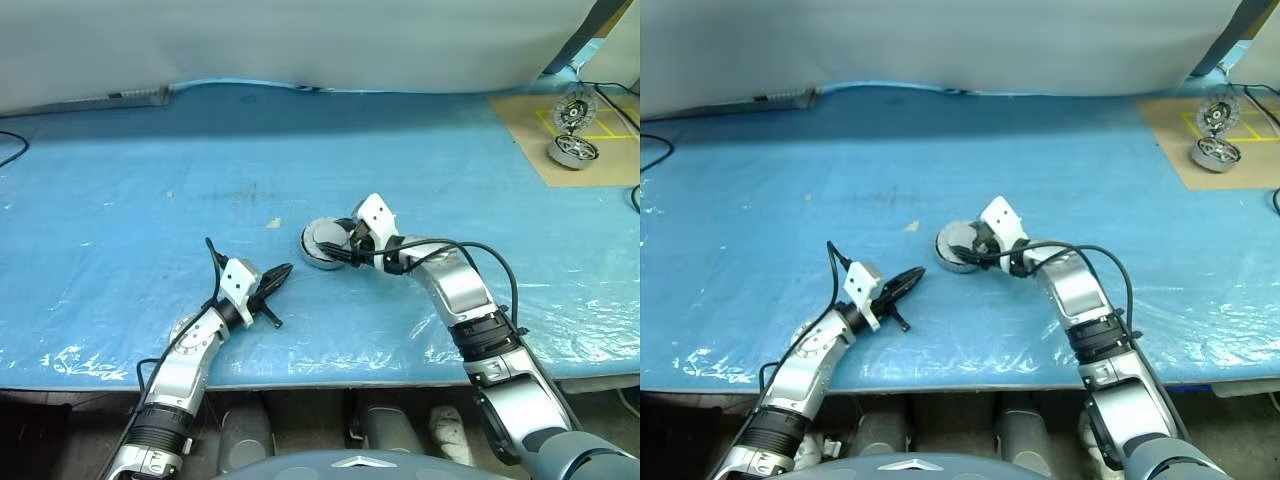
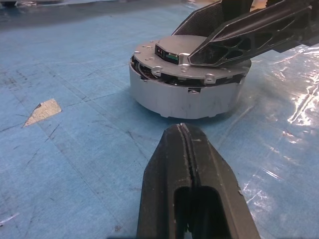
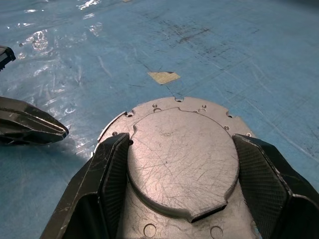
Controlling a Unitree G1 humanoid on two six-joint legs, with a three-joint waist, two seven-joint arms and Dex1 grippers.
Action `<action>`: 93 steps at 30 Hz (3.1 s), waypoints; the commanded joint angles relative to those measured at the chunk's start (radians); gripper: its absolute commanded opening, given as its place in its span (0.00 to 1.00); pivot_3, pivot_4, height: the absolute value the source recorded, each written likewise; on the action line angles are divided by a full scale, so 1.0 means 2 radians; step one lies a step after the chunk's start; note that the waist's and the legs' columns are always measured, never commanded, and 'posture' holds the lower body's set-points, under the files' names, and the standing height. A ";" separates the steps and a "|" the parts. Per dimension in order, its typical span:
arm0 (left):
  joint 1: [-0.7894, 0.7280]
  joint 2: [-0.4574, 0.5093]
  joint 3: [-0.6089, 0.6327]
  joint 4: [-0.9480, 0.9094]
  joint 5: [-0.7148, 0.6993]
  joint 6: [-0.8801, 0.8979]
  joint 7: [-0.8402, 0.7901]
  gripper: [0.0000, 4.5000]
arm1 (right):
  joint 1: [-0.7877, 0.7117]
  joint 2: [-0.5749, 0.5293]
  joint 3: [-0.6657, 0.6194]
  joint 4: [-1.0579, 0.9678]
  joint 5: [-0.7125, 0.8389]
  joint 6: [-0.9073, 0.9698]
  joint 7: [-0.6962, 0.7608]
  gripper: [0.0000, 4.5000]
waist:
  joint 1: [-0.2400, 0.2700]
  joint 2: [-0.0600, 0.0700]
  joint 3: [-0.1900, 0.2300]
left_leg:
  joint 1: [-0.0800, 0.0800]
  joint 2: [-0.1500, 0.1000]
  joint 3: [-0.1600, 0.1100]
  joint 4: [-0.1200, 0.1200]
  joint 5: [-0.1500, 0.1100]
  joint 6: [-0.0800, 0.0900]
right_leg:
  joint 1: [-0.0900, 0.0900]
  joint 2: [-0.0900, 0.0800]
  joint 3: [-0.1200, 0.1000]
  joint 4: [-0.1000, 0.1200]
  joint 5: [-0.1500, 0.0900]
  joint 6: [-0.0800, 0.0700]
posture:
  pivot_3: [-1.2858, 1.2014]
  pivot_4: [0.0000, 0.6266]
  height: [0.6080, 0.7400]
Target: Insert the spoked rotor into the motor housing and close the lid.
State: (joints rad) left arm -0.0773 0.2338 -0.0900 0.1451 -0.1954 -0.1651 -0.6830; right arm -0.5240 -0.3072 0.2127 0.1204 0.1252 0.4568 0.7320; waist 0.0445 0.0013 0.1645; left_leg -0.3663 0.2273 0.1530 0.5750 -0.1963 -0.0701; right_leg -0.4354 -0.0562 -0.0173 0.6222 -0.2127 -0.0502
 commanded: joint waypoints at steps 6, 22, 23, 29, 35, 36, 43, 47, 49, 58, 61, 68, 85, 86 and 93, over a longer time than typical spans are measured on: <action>-0.002 0.001 0.001 -0.016 -0.003 -0.003 0.002 0.00 | 0.015 0.022 0.018 -0.037 -0.018 0.003 -0.036 0.65 | -0.002 0.000 0.000 | 0.000 0.000 0.000 0.000 0.000 0.000 | 0.000 0.000 0.000 0.000 0.000 0.000 | 0.52 0.24 1.00; -0.001 -0.001 0.000 -0.016 -0.003 -0.003 0.006 0.00 | 0.013 0.007 0.057 -0.039 -0.057 0.042 -0.048 0.65 | -0.001 0.000 0.000 | 0.001 0.000 0.000 0.000 0.000 0.000 | 0.001 0.000 0.000 0.000 0.000 0.000 | 0.52 0.24 1.00; -0.002 -0.001 0.003 -0.018 -0.005 0.003 0.010 0.00 | 0.013 0.005 0.059 -0.038 -0.058 0.046 -0.046 0.65 | -0.001 0.000 0.000 | 0.001 0.000 0.000 0.000 0.000 0.000 | 0.001 0.000 0.000 0.000 0.000 0.000 | 0.52 0.24 1.00; -0.034 -0.002 0.036 -0.030 -0.032 0.097 0.053 0.00 | 0.012 0.001 0.060 -0.034 -0.056 0.050 -0.043 0.65 | -0.001 0.000 0.000 | 0.001 0.000 0.000 -0.001 0.000 0.000 | 0.002 0.000 0.001 0.000 0.000 0.000 | 0.52 0.24 1.00; -0.107 -0.013 0.092 -0.044 -0.136 0.295 0.094 0.00 | 0.012 0.004 0.061 -0.020 -0.058 0.043 -0.045 0.65 | 0.000 0.000 0.000 | 0.002 -0.001 0.000 -0.001 0.000 0.000 | 0.003 0.000 0.001 0.000 0.000 0.000 | 0.52 0.24 1.00; -0.126 -0.013 0.103 -0.036 -0.162 0.328 0.091 0.00 | 0.012 0.005 0.061 -0.019 -0.058 0.043 -0.045 0.65 | 0.000 0.000 0.000 | 0.002 -0.001 0.000 -0.001 0.000 0.000 | 0.003 0.000 0.001 0.000 0.000 0.000 | 0.52 0.24 1.00; -0.210 -0.021 0.138 0.035 -0.244 0.434 0.052 0.00 | 0.008 0.010 0.063 -0.004 -0.060 0.036 -0.048 0.65 | -0.001 0.000 0.000 | 0.003 -0.001 0.000 -0.001 0.000 0.000 | 0.004 0.000 0.001 -0.001 0.000 0.000 | 0.52 0.24 1.00; -0.226 -0.020 0.126 0.063 -0.239 0.458 0.043 0.00 | 0.009 0.011 0.062 -0.004 -0.060 0.036 -0.051 0.65 | -0.002 0.000 0.000 | 0.004 -0.001 0.000 -0.002 0.000 0.000 | 0.005 0.000 0.001 -0.001 0.000 0.000 | 0.52 0.24 1.00; -0.227 -0.019 0.117 0.069 -0.229 0.461 0.039 0.00 | 0.009 0.012 0.061 -0.004 -0.060 0.037 -0.052 0.65 | -0.002 0.000 0.000 | 0.004 -0.001 0.000 -0.002 0.000 0.000 | 0.005 0.000 0.001 -0.001 0.000 0.000 | 0.52 0.24 1.00; -0.212 -0.026 0.075 0.057 -0.202 0.473 0.028 0.00 | 0.008 0.016 0.061 -0.001 -0.059 0.035 -0.054 0.65 | -0.001 0.000 0.000 | 0.008 -0.002 0.000 -0.004 0.000 0.000 | 0.009 0.000 0.001 -0.004 -0.002 0.004 | 0.52 0.24 1.00; -0.207 -0.022 0.059 0.045 -0.195 0.482 0.020 0.00 | 0.009 0.016 0.059 -0.002 -0.056 0.033 -0.050 0.65 | -0.001 0.000 0.000 | 0.008 -0.002 0.000 -0.005 0.000 0.000 | 0.009 0.000 0.001 -0.005 -0.002 0.004 | 0.52 0.24 1.00; -0.204 -0.016 0.050 0.044 -0.174 0.477 0.019 0.00 | 0.029 0.021 -0.007 -0.061 0.018 0.083 -0.029 1.00 | 0.005 0.000 0.000 | 0.008 -0.002 0.000 -0.007 0.000 0.000 | 0.009 -0.001 0.001 -0.008 -0.001 0.002 | 0.52 0.24 1.00; -0.204 -0.018 0.045 0.049 -0.161 0.462 0.011 0.00 | 0.055 0.076 -0.240 -0.087 0.249 0.341 -0.123 1.00 | 0.013 0.000 0.000 | 0.008 -0.003 0.000 -0.009 0.000 0.000 | 0.008 -0.001 0.000 -0.009 -0.001 0.003 | 0.52 0.24 1.00; -0.203 -0.019 0.045 0.049 -0.160 0.462 0.011 0.00 | 0.053 0.084 -0.245 -0.081 0.257 0.348 -0.128 1.00 | 0.013 0.000 0.000 | 0.008 -0.003 0.000 -0.010 0.000 0.000 | 0.008 -0.001 0.000 -0.009 -0.001 0.003 | 0.52 0.24 1.00; -0.198 -0.022 0.047 0.042 -0.157 0.463 0.012 0.00 | 0.036 0.125 -0.287 -0.041 0.311 0.388 -0.151 1.00 | 0.014 0.000 0.000 | 0.008 -0.003 0.000 -0.010 0.000 0.000 | 0.008 -0.001 0.000 -0.010 -0.001 0.003 | 0.52 0.24 1.00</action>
State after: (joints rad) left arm -0.4956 0.1951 0.0325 0.2255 -0.5287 0.7465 -0.6666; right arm -0.4292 -0.0789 -0.3340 0.0331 0.6797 1.2052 0.4372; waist 0.0716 0.0019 0.1645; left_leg -0.3510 0.2209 0.1521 0.5540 -0.1961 -0.0707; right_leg -0.4189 -0.0591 -0.0171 0.6027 -0.2157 -0.0441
